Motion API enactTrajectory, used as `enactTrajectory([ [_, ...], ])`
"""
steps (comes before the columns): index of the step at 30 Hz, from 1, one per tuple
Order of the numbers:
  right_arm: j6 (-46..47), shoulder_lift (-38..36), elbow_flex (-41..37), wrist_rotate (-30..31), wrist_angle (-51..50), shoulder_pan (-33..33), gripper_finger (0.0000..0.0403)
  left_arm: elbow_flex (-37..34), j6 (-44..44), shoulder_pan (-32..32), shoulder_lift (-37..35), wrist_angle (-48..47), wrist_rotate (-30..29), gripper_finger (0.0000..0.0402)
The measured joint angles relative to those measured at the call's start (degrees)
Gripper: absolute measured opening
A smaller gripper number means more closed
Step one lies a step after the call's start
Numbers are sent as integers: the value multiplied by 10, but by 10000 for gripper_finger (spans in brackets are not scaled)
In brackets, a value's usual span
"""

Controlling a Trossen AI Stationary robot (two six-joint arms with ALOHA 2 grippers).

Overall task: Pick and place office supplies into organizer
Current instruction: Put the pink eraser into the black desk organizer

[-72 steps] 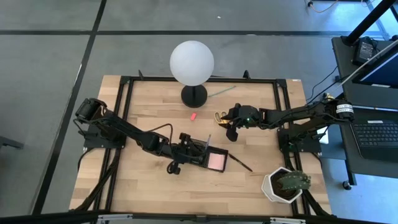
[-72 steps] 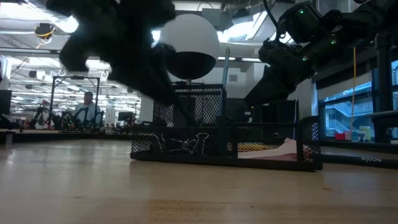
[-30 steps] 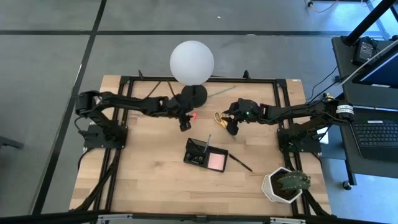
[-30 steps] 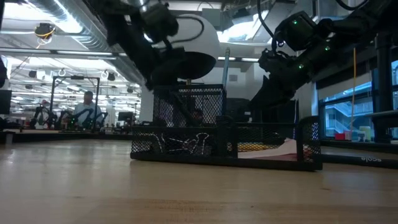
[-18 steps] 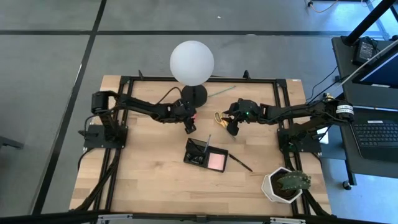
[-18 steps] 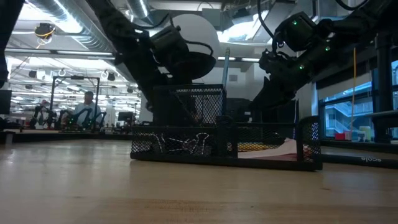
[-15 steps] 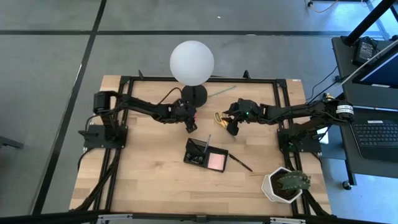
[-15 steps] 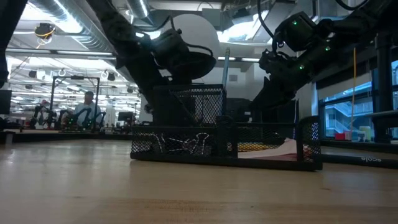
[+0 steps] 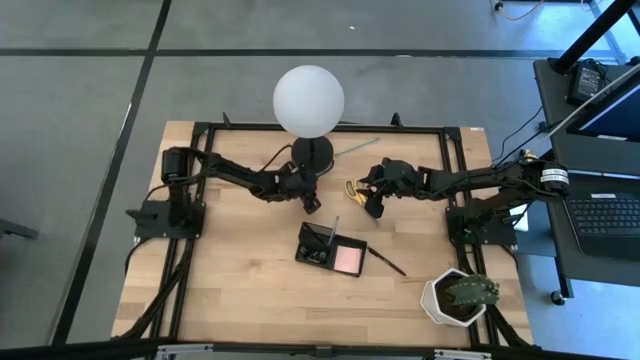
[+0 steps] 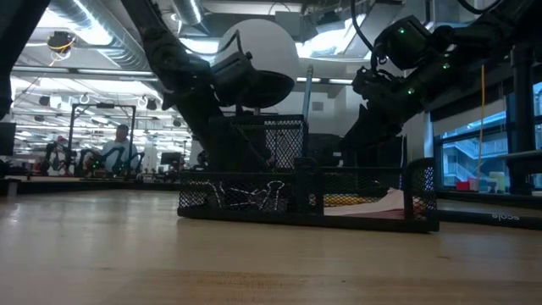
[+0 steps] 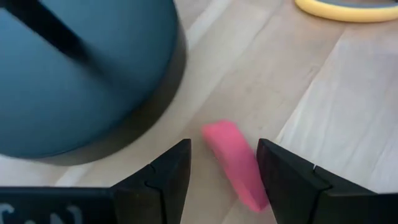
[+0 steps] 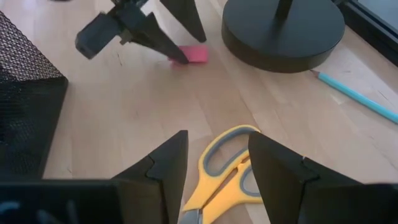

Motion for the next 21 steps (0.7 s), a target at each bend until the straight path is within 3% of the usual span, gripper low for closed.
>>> enactTrajectory([
  [11, -1, 0, 0, 0, 0, 0, 171, 2, -12, 2, 27, 1, 10, 163],
  [21, -3, 0, 0, 0, 0, 0, 171, 1, 46, -4, 27, 5, 28, 68],
])
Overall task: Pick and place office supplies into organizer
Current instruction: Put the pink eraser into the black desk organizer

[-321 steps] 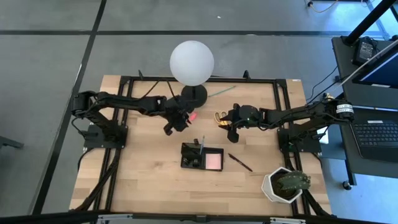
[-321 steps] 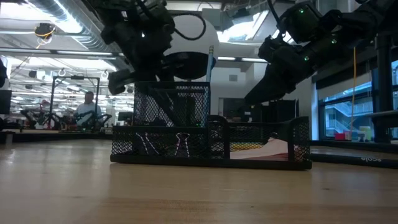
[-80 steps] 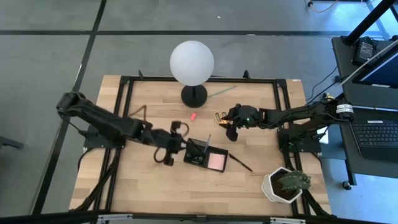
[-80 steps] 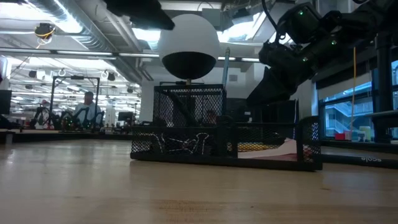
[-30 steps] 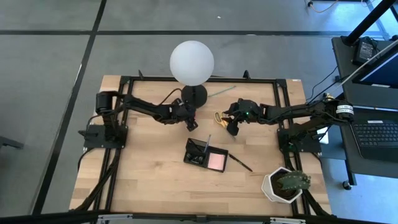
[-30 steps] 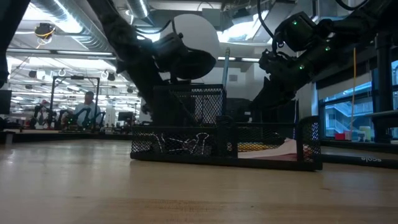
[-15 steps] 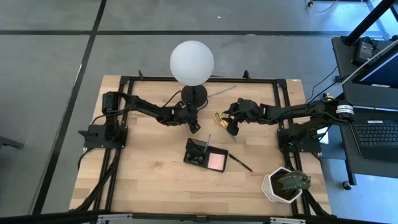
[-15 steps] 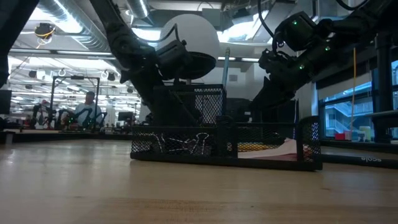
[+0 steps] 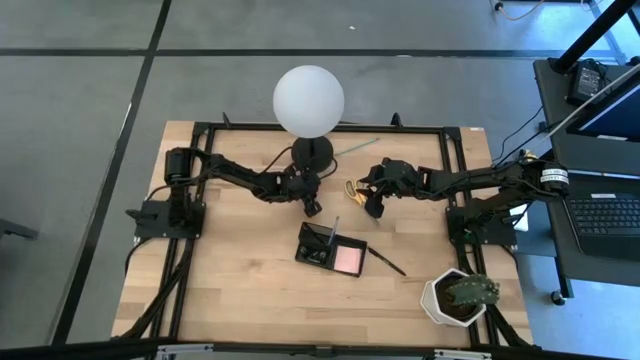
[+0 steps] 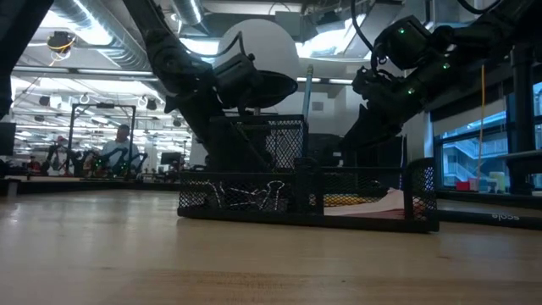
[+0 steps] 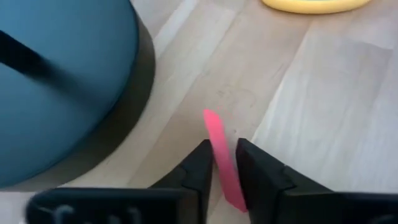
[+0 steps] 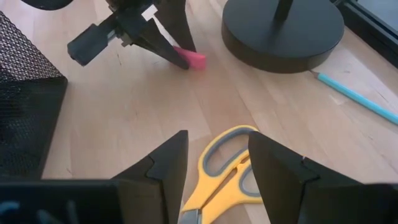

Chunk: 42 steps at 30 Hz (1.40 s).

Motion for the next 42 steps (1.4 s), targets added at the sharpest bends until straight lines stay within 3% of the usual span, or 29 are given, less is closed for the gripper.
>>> enactTrajectory([
  [5, -1, 0, 0, 0, -1, 0, 171, -2, 17, -1, 0, 13, 3, 17],
  [14, -1, 0, 0, 0, -3, 0, 171, -4, 42, -11, -24, 2, -1, 18],
  [31, 1, 0, 0, 0, -3, 0, 171, -3, 53, -81, -285, -153, -31, 16],
  [36, -5, 0, 0, 0, -3, 0, 171, -3, 82, -134, -342, -140, 21, 16],
  [42, -12, 0, 0, 0, -3, 0, 171, -3, 120, -216, -342, -88, 72, 16],
])
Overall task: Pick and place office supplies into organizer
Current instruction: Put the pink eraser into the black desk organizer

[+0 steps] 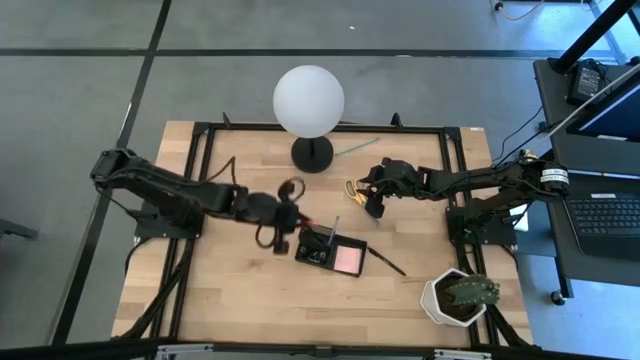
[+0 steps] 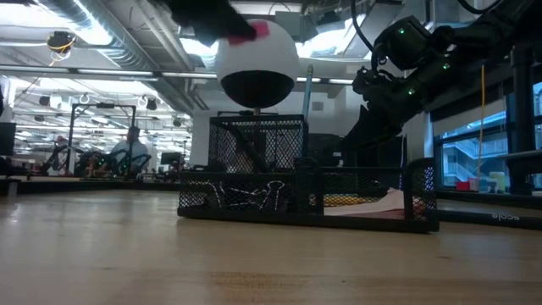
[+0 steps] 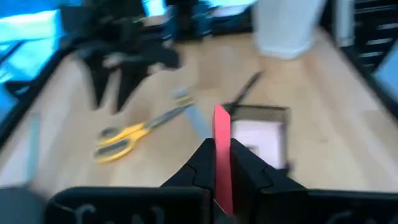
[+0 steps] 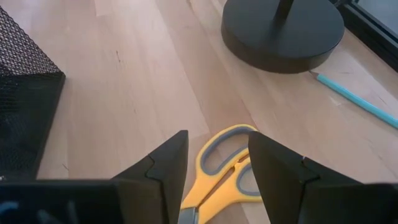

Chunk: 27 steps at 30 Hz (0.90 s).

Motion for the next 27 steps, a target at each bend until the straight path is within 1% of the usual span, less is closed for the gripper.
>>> enactTrajectory([
  [5, -1, 0, 0, 0, 0, 0, 171, 1, -3, -59, 31, 12, -18, 16],
  [11, 19, 0, 0, 0, -8, 0, 171, 0, -9, -105, 99, 43, -30, 16],
  [17, 44, 0, 0, 0, -25, 0, 171, 1, -38, -114, 166, 73, -33, 16],
  [21, 48, 0, 0, 0, -25, 0, 171, 1, -57, -112, 201, 73, -57, 16],
  [27, 48, 0, 0, 0, -25, 1, 171, 1, -88, -104, 240, 72, -58, 16],
])
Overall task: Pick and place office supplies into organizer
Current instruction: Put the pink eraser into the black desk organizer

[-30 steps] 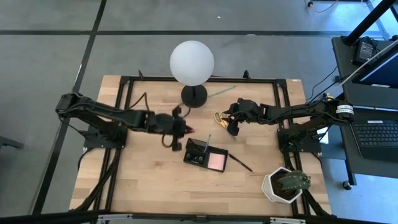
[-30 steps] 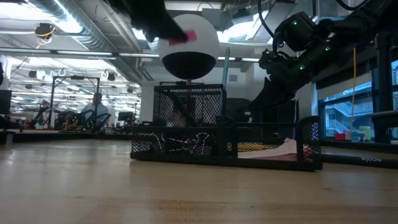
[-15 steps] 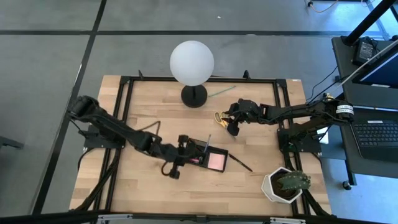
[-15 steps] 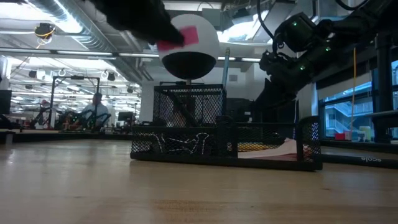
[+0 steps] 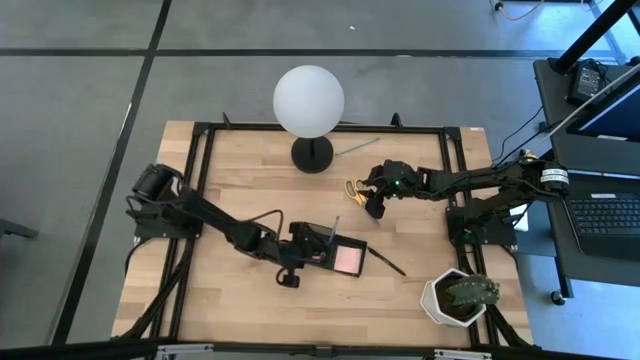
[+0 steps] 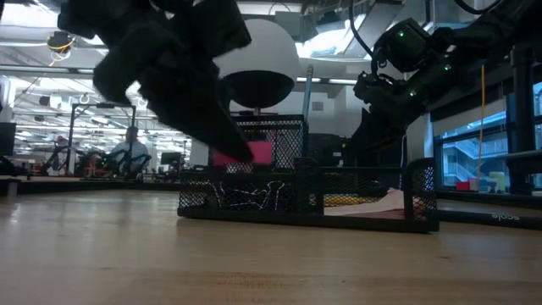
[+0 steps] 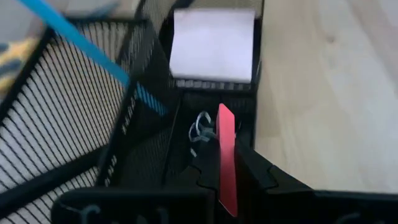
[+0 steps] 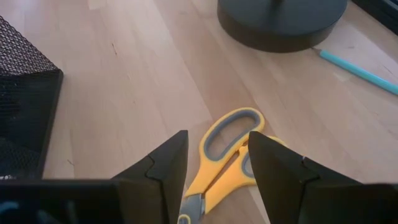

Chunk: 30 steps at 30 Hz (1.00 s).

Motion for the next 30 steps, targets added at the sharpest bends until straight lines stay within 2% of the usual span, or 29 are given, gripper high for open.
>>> enactTrajectory([
  [5, 0, 0, 0, 0, 0, 0, 171, 0, -3, 2, 16, 0, -2, 23],
  [13, 0, 0, 0, 0, 0, 0, 171, 0, -7, 3, 20, 0, -45, 71],
  [30, 0, 0, 0, 0, 0, 0, 171, 11, -32, 3, 16, 5, -16, 127],
])
